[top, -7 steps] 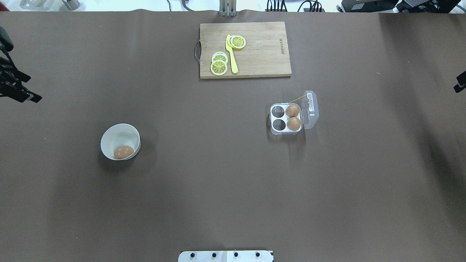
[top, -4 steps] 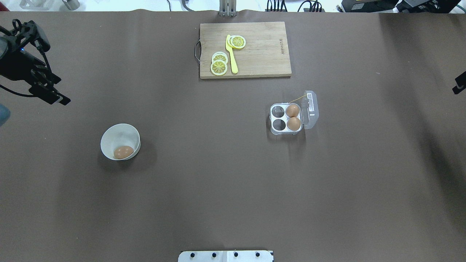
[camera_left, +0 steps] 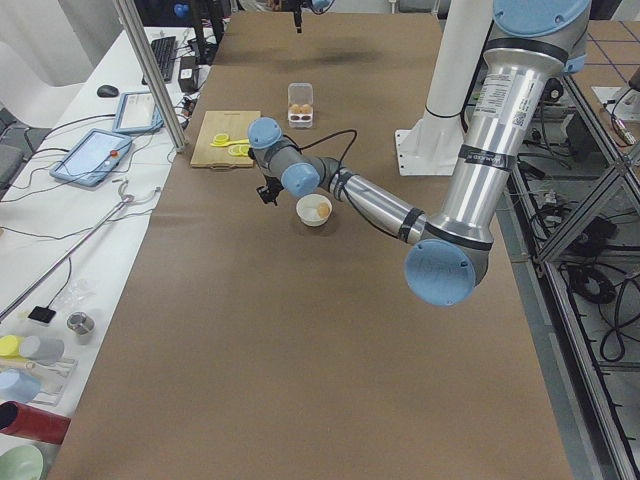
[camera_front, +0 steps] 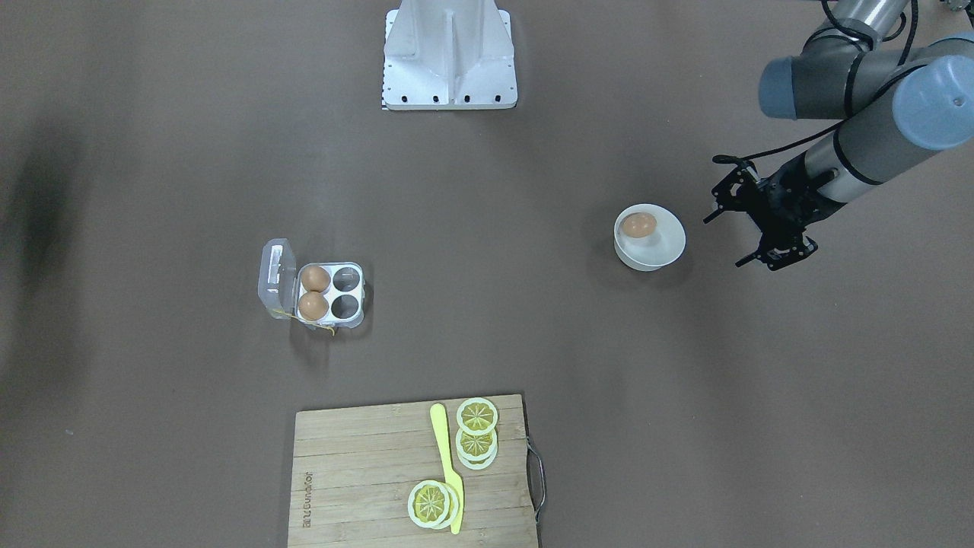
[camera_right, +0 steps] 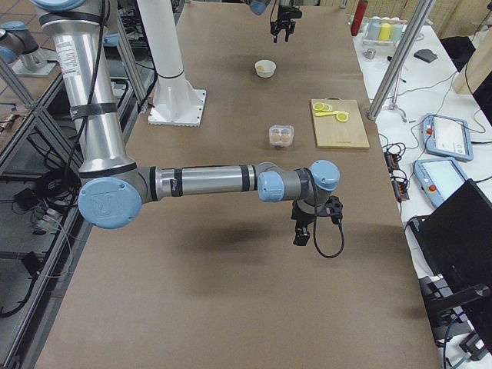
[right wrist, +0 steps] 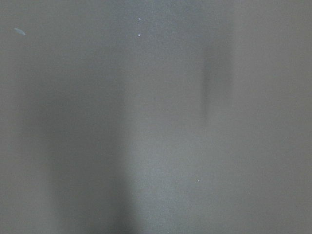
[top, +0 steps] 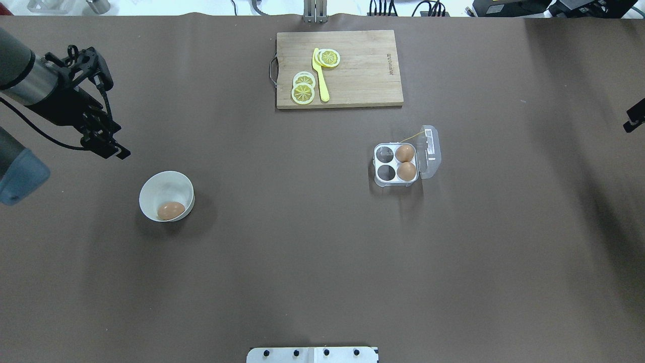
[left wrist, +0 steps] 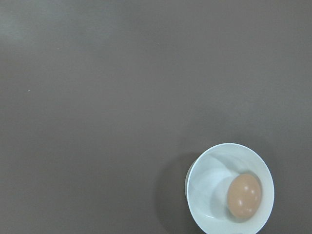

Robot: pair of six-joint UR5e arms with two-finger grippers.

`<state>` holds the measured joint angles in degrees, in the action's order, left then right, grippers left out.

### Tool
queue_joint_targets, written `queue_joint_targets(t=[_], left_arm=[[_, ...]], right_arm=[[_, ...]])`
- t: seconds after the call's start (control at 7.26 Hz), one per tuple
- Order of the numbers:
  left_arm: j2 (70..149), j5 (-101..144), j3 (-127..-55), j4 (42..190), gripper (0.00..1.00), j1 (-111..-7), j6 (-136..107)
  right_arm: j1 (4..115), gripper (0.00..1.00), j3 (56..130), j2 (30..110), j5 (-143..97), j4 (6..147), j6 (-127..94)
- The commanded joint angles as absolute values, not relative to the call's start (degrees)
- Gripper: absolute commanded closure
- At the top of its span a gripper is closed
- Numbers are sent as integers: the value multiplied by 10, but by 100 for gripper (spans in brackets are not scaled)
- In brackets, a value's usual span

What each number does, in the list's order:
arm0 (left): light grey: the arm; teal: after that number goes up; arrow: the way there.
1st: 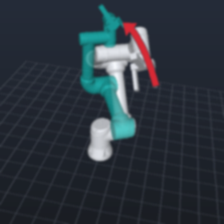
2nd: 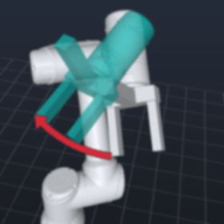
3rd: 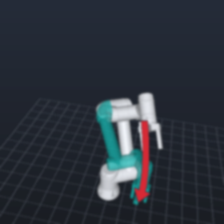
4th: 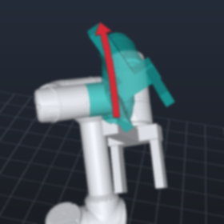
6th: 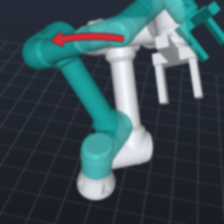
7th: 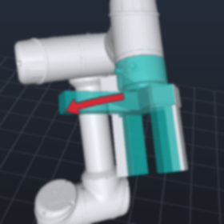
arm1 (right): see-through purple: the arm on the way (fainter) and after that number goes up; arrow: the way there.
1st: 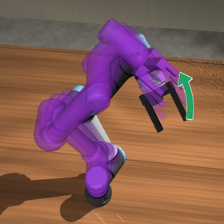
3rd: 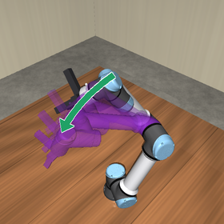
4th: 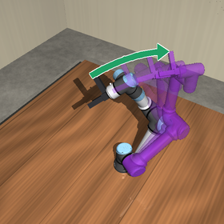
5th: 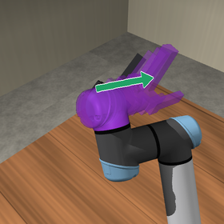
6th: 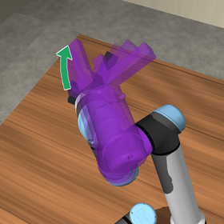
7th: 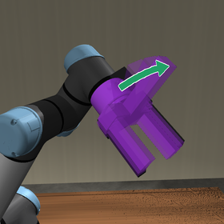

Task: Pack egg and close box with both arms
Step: 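Move the left gripper over the white bowl and lower toward the egg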

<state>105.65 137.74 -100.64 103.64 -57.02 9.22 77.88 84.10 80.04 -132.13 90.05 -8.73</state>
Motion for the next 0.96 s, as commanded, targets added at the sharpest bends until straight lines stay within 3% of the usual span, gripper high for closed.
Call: queue_joint_targets(t=[0.0,0.83], left_arm=[[1056,1352,-1015,1036,20,-534,91],[1059,1296,-1006,1027,18,-456,91]], right_arm=[[778,0,840,800,-1322,901,-87],[778,0,837,803,-1322,899,-87]])
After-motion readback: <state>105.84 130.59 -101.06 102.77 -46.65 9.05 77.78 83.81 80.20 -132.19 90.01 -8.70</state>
